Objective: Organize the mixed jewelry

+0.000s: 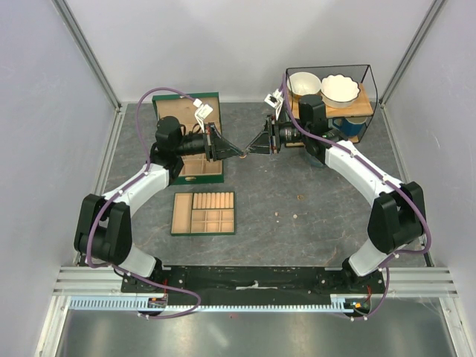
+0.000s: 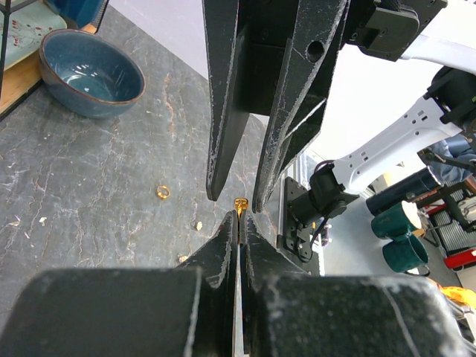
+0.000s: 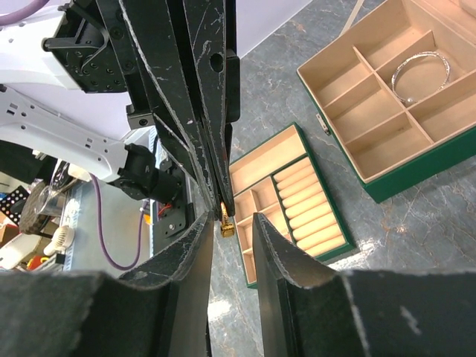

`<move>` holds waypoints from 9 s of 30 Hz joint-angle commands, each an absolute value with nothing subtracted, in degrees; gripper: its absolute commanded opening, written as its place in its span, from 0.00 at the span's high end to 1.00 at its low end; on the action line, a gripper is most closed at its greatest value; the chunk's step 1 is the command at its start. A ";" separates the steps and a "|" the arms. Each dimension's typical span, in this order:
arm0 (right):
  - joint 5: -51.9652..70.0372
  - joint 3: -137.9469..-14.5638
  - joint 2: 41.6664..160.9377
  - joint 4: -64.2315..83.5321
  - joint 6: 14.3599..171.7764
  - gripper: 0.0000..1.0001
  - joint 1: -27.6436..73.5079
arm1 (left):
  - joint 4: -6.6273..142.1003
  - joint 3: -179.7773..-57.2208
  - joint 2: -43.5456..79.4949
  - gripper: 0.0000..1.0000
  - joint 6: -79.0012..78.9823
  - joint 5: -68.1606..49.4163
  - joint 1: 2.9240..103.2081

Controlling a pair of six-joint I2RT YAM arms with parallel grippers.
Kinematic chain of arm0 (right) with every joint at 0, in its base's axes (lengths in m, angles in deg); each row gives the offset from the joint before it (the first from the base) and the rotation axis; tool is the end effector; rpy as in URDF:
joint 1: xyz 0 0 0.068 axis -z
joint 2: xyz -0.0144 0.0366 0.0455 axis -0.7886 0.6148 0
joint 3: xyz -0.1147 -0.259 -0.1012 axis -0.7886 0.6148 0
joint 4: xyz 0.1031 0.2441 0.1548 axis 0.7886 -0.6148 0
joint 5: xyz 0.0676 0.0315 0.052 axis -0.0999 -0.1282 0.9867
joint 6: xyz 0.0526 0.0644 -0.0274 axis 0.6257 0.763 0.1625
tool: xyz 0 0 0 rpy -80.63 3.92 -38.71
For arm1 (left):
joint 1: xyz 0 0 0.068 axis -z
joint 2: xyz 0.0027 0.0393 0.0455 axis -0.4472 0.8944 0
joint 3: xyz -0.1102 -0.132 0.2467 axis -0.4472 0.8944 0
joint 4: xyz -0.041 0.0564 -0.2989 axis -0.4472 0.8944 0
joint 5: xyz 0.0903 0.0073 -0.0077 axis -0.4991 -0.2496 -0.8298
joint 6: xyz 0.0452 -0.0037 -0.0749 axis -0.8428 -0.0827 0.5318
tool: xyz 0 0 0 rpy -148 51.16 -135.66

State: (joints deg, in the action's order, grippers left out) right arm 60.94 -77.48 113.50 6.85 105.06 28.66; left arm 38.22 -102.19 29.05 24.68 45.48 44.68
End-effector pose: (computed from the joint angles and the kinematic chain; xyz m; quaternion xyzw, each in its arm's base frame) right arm 0.3785 0.2366 0.3421 -0.3137 0.6982 0.5587 0.3193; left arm 0.3528 -0.1882 0.3099 0.2744 0.6487 -0.6040 0.3730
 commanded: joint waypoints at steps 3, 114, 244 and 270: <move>62.30 -77.70 112.68 11.56 106.20 0.67 28.77 | 35.74 -102.49 29.23 0.98 26.20 45.82 44.85; -0.98 -85.26 135.18 -15.42 128.71 1.00 1.52 | 74.94 -103.99 5.23 0.25 -2.98 -21.68 31.58; -3.10 -86.76 120.51 -18.66 97.52 0.53 13.64 | 76.43 -102.67 4.27 0.23 -4.99 2.66 31.40; 5.35 -61.26 105.29 -27.90 75.44 0.61 30.17 | 79.51 -104.25 4.71 0.24 -7.99 12.69 31.49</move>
State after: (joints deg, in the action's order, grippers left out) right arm 3.26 -61.77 103.40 -28.43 73.59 30.48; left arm 80.30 -102.32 5.42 -6.49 11.49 31.56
